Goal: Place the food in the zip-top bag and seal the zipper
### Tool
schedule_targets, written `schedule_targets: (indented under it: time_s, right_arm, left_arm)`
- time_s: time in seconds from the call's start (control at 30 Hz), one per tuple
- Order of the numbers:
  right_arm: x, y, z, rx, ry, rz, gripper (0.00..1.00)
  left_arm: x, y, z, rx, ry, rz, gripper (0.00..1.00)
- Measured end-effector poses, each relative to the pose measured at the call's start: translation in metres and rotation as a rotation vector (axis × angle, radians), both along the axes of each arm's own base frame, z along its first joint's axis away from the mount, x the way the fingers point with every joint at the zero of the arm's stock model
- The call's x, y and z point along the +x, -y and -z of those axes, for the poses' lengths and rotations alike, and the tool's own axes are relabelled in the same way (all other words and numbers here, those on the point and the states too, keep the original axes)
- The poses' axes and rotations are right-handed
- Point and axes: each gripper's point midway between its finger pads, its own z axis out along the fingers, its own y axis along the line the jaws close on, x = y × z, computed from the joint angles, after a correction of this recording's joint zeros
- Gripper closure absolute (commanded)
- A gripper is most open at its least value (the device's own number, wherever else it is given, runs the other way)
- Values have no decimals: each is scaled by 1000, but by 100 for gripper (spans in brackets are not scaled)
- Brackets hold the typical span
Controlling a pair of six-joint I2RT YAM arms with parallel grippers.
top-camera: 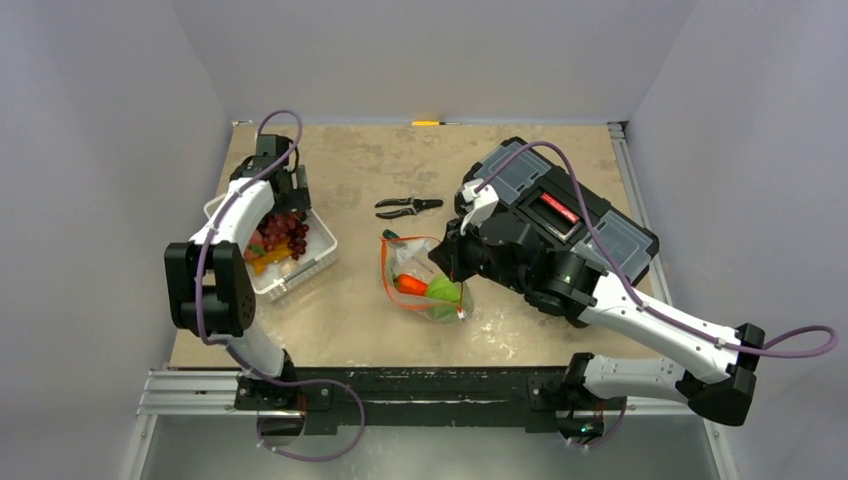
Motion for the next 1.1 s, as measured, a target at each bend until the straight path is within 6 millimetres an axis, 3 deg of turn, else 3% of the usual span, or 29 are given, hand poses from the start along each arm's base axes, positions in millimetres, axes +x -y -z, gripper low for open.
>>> schedule_targets:
  time_s: [0.23, 0.3, 0.43, 0.57, 0.77, 0.97, 1.1]
  right_arm:
    - [-1, -1, 1, 4, -9, -2, 100]
    - [-1, -2, 1, 6, -12, -2, 100]
    - [-3, -3, 1, 14, -21, -9, 100]
    - [-3, -3, 1, 15, -23, -13, 100]
    - [-2, -5, 4, 6, -28, -11, 100]
    - [-1, -7, 9, -5, -35, -11, 100]
    - [-1, -8, 8, 4, -36, -9, 100]
  left_arm:
    - [-4, -10, 37, -29, -122, -45, 43]
    - [-5, -9, 38, -37, -126, -42, 53]
    - [-4, -5, 34, -58, -112, -32, 83]
    - [-3, -2, 22, -75, -83, -19, 97]
    - [-12, 14, -11, -146, -16, 32, 100]
    - [-20, 50, -80, -295, 183, 174, 100]
    - [-32, 90, -124, -443, 347, 358, 100]
